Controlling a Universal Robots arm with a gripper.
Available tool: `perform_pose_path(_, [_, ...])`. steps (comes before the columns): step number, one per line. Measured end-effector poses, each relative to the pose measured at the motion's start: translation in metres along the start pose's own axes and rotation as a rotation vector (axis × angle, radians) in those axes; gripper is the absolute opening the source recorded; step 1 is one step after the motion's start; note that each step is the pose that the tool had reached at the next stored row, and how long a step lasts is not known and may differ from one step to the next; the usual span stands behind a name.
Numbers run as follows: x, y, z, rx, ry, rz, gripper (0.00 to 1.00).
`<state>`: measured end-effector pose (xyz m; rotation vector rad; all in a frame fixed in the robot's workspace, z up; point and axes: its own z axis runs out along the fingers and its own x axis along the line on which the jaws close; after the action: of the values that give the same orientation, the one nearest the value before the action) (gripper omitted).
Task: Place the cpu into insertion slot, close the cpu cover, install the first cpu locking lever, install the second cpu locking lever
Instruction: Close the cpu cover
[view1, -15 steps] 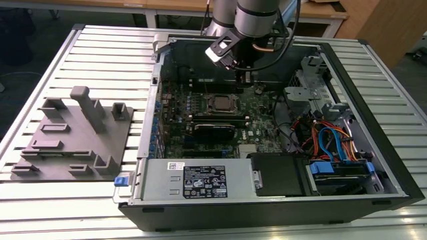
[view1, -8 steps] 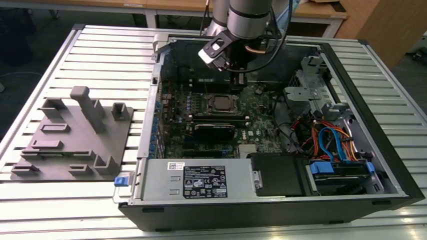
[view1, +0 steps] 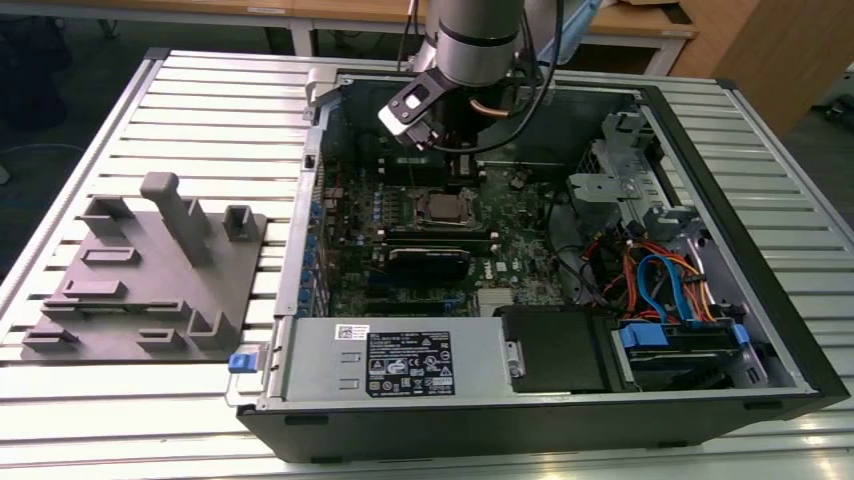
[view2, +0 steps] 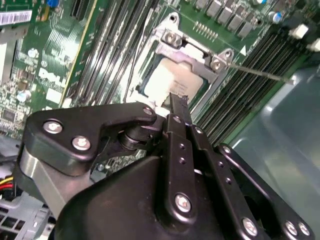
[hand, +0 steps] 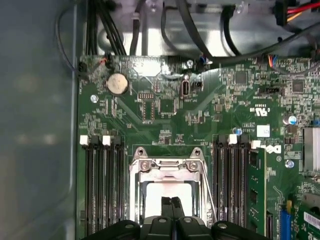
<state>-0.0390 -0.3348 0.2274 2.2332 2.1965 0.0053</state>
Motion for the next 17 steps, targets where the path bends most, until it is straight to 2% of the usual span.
perform_pose_path(6, [-0.0033,-0.0033,0.0054,0.0023,0.0001,-0.001,0.10])
perform_pose_path(17, [-0.0033,-0.0035,0.0057,0.0024,-0.0001,-0.001,0.10])
